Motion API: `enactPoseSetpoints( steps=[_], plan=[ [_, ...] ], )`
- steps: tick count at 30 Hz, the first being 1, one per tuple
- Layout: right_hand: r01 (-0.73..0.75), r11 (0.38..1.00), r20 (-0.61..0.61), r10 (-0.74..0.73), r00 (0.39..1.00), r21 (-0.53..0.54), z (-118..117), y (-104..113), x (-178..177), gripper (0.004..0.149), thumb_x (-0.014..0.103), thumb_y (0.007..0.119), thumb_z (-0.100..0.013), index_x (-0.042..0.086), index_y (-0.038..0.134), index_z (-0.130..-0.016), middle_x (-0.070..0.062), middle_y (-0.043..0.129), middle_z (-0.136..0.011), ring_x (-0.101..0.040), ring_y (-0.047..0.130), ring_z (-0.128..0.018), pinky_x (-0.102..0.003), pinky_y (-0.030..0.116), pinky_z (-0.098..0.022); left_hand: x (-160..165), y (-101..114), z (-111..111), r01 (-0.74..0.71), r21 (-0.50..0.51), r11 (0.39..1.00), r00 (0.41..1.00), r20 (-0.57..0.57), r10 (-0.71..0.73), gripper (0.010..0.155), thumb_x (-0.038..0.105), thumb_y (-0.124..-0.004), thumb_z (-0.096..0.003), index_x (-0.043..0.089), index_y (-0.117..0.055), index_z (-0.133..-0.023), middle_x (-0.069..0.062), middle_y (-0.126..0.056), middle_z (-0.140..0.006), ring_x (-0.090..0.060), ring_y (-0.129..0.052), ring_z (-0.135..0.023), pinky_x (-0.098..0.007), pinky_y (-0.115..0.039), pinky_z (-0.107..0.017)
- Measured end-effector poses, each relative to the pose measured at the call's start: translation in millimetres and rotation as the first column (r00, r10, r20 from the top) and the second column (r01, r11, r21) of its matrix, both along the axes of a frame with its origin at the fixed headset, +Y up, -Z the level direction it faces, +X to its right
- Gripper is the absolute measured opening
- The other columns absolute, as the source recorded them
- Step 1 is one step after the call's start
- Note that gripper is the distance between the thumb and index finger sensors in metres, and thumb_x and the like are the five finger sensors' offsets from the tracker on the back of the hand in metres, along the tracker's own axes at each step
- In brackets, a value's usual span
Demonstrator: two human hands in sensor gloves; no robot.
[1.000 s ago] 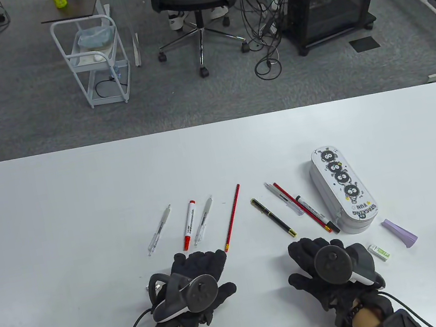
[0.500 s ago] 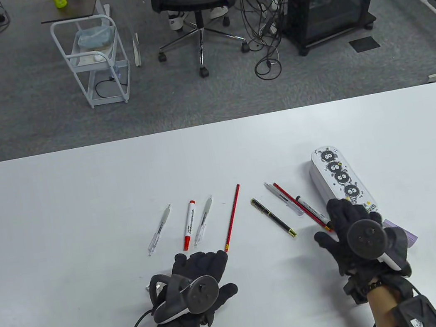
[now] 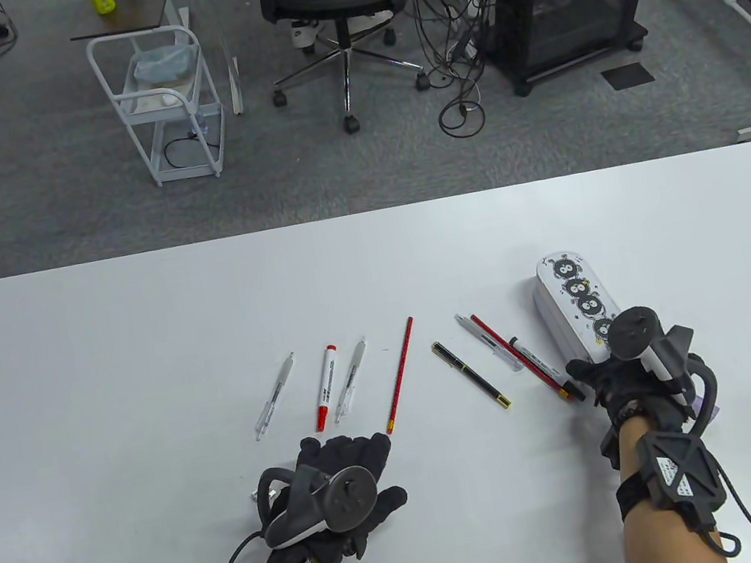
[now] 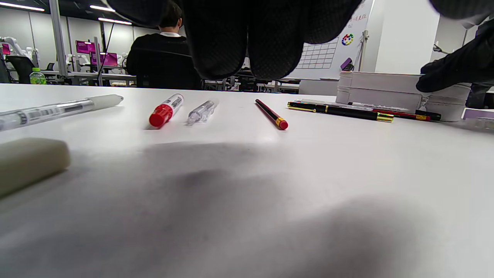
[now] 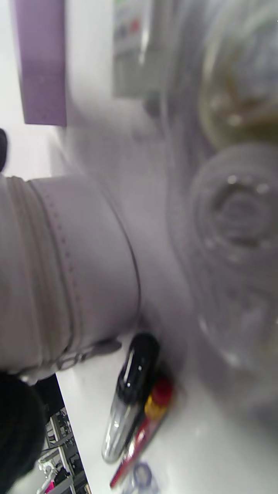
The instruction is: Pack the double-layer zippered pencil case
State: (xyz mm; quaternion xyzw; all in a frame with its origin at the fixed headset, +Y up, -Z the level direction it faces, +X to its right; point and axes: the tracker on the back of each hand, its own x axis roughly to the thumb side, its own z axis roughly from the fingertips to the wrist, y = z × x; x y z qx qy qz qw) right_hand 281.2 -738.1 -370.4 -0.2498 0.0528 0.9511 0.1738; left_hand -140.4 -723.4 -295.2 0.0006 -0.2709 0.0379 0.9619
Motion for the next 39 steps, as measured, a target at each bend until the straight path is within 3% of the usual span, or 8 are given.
enactPoseSetpoints(
  steps=[5,8,12,17,24,29,32,39],
  plan=[
    [0.089,0.982,0.007,-0.091,0.996,0.169,2.3,1.9,4.9,0.112,0.06,0.089,-0.033,0.007,0.022,-0.106,-0.028,0.044,-0.107,-0.049,0.065,-0.092,-0.068,0.045,-0.068,-5.0,0.7,-1.5,-0.025,-0.012,1.0,1.0,-0.019,0.025,0.075,0.072,-0.06,-0.0422,0.028,-0.058,-0.103,-0.003,-0.079,-0.104,-0.039,-0.082,-0.097,-0.064,-0.057,-0.072],
    [0.083,0.956,-0.042,-0.074,0.996,0.282,6.5,21.9,3.8,0.112,0.059,0.09,-0.032,0.007,0.024,-0.106,-0.028,0.044,-0.106,-0.049,0.064,-0.09,-0.067,0.047,-0.068,-4.8,-0.3,-1.6,0.006,-0.021,1.0,1.0,-0.026,-0.007,0.076,0.072,-0.06,-0.0424,0.028,-0.055,-0.104,-0.003,-0.077,-0.106,-0.039,-0.079,-0.099,-0.064,-0.056,-0.072],
    [0.179,0.921,-0.26,-0.089,0.962,0.347,17.8,59.3,-18.3,0.112,0.06,0.09,-0.032,0.008,0.024,-0.106,-0.027,0.043,-0.106,-0.048,0.063,-0.091,-0.066,0.046,-0.069,-6.1,1.2,-2.4,0.0,-0.008,1.0,0.999,-0.039,-0.001,0.078,0.073,-0.059,-0.0422,0.028,-0.048,-0.106,-0.004,-0.071,-0.109,-0.04,-0.076,-0.101,-0.065,-0.054,-0.073],
    [0.204,0.927,-0.537,-0.003,0.843,0.315,50.4,75.1,-73.9,0.112,0.06,0.09,-0.032,0.008,0.024,-0.107,-0.026,0.044,-0.107,-0.048,0.064,-0.092,-0.067,0.047,-0.069,-20.9,12.1,-2.3,-0.017,0.064,0.998,0.996,-0.083,0.022,0.077,0.072,-0.059,-0.0423,0.028,-0.052,-0.105,-0.003,-0.073,-0.107,-0.039,-0.077,-0.1,-0.065,-0.055,-0.072],
    [0.041,0.994,-0.839,0.064,0.541,0.103,97.1,50.5,-142.4,0.109,0.06,0.088,-0.032,0.013,0.026,-0.109,-0.024,0.043,-0.111,-0.046,0.063,-0.096,-0.067,0.043,-0.07,-51.7,29.0,1.8,-0.149,0.129,0.98,0.974,-0.151,0.168,0.077,0.072,-0.059,-0.0423,0.028,-0.053,-0.104,-0.003,-0.075,-0.106,-0.039,-0.078,-0.099,-0.065,-0.055,-0.072],
    [0.126,0.991,-0.906,-0.01,0.423,0.048,120.4,10.9,-171.1,0.108,0.06,0.087,-0.031,0.014,0.026,-0.108,-0.023,0.041,-0.112,-0.045,0.062,-0.097,-0.067,0.042,-0.071,-49.2,28.6,2.5,-0.145,0.116,0.983,0.978,-0.135,0.16,0.076,0.072,-0.059,-0.0424,0.028,-0.056,-0.104,-0.003,-0.078,-0.105,-0.039,-0.08,-0.099,-0.065,-0.056,-0.072],
    [0.105,0.994,-0.916,-0.005,0.401,0.041,122.5,-9.0,-176.0,0.108,0.058,0.088,-0.03,0.016,0.026,-0.107,-0.021,0.039,-0.113,-0.046,0.059,-0.099,-0.067,0.04,-0.071,-43.0,27.6,3.8,-0.123,0.113,0.986,0.984,-0.112,0.135,0.075,0.072,-0.06,-0.0424,0.028,-0.057,-0.103,-0.003,-0.079,-0.104,-0.039,-0.08,-0.098,-0.065,-0.056,-0.072],
    [0.095,0.994,-0.916,0.006,0.401,0.048,122.2,-4.1,-169.6,0.114,0.068,0.078,-0.028,0.014,0.013,-0.105,-0.019,0.024,-0.115,-0.051,0.035,-0.104,-0.067,0.028,-0.071,-29.3,26.7,8.3,-0.128,0.098,0.987,0.99,-0.05,0.133,0.076,0.072,-0.059,-0.0418,0.028,-0.056,-0.103,-0.003,-0.078,-0.105,-0.039,-0.08,-0.099,-0.065,-0.055,-0.072]
  ],
)
